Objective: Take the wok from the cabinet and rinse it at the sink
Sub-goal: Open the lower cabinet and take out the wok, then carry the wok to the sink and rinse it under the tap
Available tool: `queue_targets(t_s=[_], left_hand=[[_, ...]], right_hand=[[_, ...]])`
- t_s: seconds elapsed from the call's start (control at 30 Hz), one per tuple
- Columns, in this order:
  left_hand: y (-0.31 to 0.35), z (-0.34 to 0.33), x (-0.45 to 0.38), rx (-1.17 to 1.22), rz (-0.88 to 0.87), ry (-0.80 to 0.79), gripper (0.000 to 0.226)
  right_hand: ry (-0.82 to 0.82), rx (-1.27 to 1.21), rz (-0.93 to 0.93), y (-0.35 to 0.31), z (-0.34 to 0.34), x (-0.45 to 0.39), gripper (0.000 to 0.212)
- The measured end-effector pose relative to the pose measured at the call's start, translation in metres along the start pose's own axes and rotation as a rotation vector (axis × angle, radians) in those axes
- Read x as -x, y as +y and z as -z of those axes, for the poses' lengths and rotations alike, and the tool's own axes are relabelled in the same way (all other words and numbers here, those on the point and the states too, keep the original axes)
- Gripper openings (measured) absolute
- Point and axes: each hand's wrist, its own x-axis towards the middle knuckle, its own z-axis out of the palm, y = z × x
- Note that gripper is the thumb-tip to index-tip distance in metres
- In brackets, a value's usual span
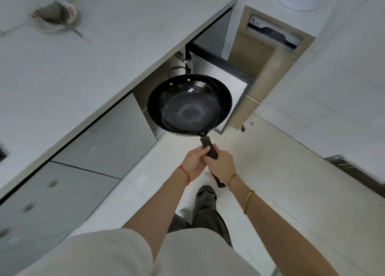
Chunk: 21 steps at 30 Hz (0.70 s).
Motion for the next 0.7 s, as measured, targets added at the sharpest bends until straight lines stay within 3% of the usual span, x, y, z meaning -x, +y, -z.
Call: queue_targets(t_s=[0.3,0.5,0.7], left_hand=[[-0.014,-0.026,0.061,-0.027,-0.033,-0.003,0.039],[-0.036,-0.043,0.081,0.050,-0.090,0.042,0.027],[-0.060,-0.064,0.102,0.111,-0.193,0.090,0.035]], right_hand=[[-0.009,-0.070,0.008,-0.008,0.024,0.066,0.020],[-0.047,-0.063,0.072,0.002,0.045,0.089,0.021],[-0.131,-0.027,0.149,0.013,0.066,0.106,0.019]])
